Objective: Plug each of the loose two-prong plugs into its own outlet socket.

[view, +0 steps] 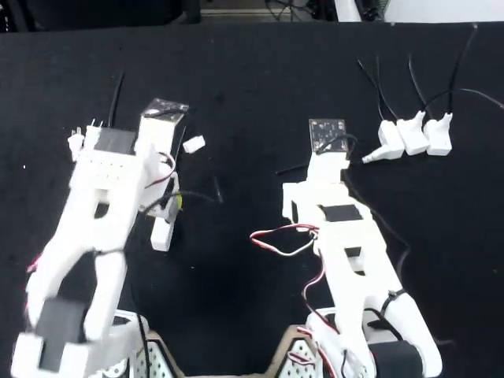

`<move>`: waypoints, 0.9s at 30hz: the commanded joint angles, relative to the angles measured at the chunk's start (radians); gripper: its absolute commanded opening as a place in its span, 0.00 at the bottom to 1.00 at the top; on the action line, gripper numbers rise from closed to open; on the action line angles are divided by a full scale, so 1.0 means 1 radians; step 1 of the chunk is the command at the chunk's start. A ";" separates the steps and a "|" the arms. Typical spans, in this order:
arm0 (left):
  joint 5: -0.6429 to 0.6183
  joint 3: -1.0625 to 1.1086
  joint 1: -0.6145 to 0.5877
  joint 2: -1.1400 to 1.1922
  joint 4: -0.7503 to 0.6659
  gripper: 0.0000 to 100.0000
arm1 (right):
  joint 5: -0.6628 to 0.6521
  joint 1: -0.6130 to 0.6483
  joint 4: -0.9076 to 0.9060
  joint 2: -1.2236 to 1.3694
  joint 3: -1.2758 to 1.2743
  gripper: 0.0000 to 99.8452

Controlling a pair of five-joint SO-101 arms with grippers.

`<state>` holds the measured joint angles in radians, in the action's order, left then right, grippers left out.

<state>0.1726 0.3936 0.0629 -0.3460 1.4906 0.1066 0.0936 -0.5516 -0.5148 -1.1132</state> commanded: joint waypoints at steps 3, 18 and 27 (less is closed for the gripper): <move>-0.005 0.170 -0.131 -0.158 -0.175 0.18 | 0.008 -0.014 0.020 -0.031 0.030 0.01; 0.057 0.400 -0.282 -0.160 -0.393 0.25 | 0.008 -0.014 0.020 -0.031 0.028 0.01; 0.060 0.503 -0.263 -0.169 -0.512 0.25 | 0.008 -0.014 0.020 -0.031 0.028 0.01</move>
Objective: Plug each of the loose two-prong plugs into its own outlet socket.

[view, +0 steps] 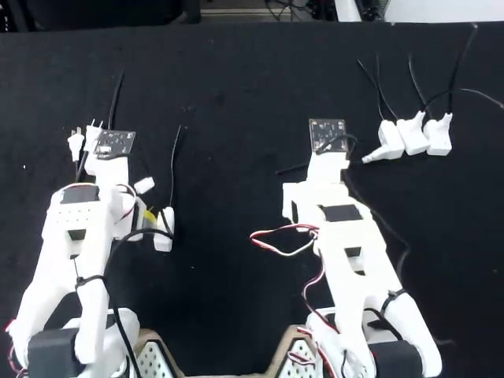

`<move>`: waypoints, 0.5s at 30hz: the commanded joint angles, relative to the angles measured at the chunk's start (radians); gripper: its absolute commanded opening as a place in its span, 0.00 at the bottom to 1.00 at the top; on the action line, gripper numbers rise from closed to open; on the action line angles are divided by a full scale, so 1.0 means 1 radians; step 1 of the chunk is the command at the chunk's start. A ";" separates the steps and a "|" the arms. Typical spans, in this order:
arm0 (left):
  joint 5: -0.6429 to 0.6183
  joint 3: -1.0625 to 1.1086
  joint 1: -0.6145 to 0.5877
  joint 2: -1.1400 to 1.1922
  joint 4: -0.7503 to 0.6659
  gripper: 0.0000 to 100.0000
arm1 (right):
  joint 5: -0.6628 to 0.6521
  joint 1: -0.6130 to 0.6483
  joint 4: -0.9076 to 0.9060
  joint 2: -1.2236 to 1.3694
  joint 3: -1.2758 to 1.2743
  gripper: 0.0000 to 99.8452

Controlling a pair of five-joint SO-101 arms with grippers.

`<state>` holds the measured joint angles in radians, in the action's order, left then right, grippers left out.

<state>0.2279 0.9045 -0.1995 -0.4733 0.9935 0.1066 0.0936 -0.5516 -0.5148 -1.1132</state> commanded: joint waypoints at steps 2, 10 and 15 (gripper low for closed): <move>0.005 -0.010 0.025 -0.044 -0.014 0.25 | 0.008 -0.014 0.020 -0.031 0.028 0.01; 0.003 -0.054 0.206 -0.043 0.080 0.25 | 0.008 -0.014 0.020 -0.031 0.028 0.01; 0.003 -0.110 0.216 -0.043 0.118 0.25 | 0.008 -0.014 0.020 -0.031 0.028 0.01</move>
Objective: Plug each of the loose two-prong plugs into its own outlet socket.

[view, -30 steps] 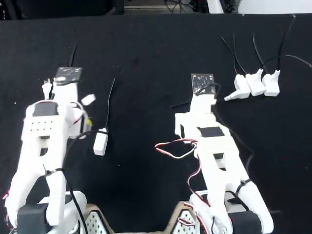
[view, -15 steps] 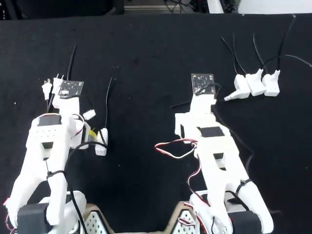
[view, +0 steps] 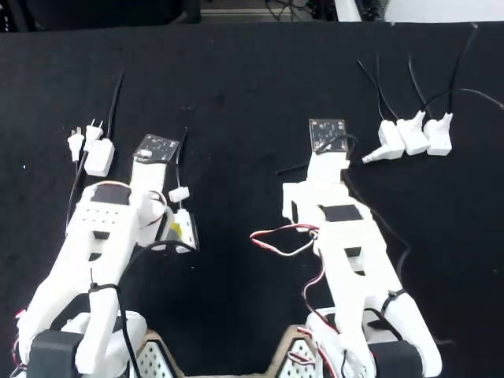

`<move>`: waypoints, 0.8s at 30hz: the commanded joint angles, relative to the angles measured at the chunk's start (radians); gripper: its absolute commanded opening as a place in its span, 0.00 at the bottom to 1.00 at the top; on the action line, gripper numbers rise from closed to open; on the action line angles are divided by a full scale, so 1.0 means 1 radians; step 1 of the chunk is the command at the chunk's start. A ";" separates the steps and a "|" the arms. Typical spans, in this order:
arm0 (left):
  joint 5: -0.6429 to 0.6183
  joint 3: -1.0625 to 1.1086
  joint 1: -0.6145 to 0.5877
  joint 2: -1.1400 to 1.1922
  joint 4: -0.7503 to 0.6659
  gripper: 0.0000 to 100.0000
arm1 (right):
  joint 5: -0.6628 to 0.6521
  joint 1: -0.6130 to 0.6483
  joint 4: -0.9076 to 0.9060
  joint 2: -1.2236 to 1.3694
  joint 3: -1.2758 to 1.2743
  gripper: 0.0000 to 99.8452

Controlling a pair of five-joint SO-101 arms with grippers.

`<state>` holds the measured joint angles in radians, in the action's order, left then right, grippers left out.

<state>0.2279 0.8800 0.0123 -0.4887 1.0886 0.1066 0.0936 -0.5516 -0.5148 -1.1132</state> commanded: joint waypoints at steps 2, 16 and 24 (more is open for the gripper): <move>0.006 -0.102 -0.016 -0.028 0.038 0.25 | 0.008 -0.014 0.020 -0.031 0.028 0.01; 0.003 0.090 -0.031 -0.017 -0.166 0.25 | 0.009 -0.080 0.015 -0.039 0.053 0.01; -0.184 0.053 0.248 -0.020 -0.230 0.25 | 0.015 -0.155 0.020 -0.033 0.068 0.01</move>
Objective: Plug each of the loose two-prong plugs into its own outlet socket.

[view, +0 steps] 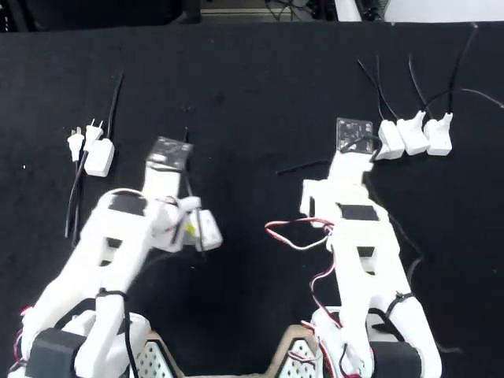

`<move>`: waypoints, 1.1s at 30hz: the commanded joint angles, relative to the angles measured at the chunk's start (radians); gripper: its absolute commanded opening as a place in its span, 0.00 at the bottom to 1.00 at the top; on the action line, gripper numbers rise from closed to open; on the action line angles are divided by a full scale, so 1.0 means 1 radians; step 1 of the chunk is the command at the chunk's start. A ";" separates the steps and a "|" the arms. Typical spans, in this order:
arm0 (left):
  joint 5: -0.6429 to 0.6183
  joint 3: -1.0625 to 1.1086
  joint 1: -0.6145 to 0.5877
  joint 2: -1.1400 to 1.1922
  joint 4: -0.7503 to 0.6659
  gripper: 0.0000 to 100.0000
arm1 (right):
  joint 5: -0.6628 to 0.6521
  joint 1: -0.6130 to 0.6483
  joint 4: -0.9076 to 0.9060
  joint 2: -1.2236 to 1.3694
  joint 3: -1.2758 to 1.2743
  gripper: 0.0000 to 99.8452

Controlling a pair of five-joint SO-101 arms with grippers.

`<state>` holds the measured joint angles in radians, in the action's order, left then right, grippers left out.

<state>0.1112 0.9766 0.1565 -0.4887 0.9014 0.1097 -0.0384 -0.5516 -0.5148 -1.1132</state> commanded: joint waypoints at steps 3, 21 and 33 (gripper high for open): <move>-0.107 -0.035 0.193 -0.018 -0.121 0.25 | 0.008 -0.023 0.020 -0.033 0.067 0.01; -0.123 -0.294 -0.031 0.000 -0.075 0.25 | 0.006 -0.018 0.021 -0.033 0.068 0.01; -0.381 -0.334 -0.130 0.376 -0.264 0.25 | 0.006 -0.023 0.021 -0.038 0.068 0.01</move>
<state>-0.2232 0.7173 0.0675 -0.1665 0.6513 0.1097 -0.0414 -0.5516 -0.5148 -1.1132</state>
